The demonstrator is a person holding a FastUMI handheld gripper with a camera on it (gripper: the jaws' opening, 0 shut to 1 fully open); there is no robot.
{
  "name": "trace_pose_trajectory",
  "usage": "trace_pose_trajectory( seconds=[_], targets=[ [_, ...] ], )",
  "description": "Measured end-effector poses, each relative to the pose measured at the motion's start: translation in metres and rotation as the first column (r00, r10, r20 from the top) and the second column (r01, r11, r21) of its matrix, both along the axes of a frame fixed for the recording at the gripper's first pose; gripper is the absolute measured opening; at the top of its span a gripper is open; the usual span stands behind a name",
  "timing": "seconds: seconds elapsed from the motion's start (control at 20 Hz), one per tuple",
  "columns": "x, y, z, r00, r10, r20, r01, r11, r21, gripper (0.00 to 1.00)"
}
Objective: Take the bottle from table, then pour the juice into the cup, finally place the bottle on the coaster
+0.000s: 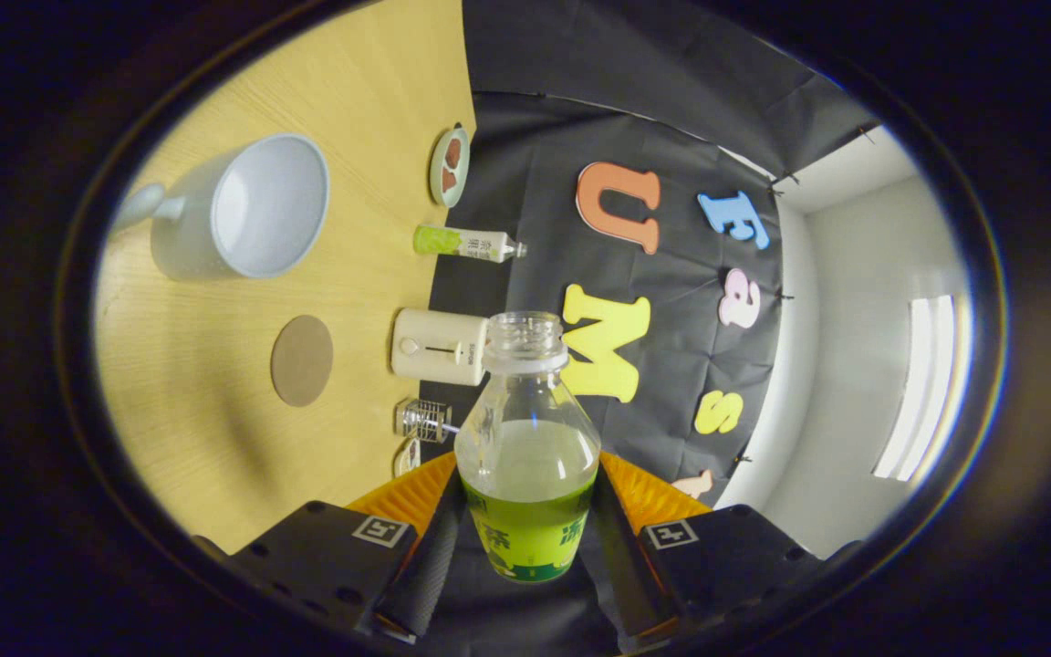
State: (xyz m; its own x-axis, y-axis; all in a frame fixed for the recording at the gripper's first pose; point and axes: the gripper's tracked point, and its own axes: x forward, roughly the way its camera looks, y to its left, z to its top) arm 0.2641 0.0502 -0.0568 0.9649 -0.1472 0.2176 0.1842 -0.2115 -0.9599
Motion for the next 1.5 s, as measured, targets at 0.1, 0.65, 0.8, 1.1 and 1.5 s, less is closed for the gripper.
trace_pose_trajectory(
  seconds=[0.1,0.65,0.8,1.1,1.5],
  targets=[
    [0.001,0.005,0.0,1.0,0.001,0.007,-0.001,0.999,-0.035,0.8],
    [-0.003,0.015,0.008,0.999,0.005,0.039,0.0,0.991,-0.137,0.79],
    [-0.002,0.015,0.01,0.999,0.01,0.046,-0.003,0.988,-0.151,0.79],
    [-0.007,0.019,0.024,0.995,0.024,0.096,-0.005,0.981,-0.193,0.79],
    [-0.01,0.027,0.043,0.992,0.025,0.126,0.008,0.967,-0.256,0.79]
  ],
)
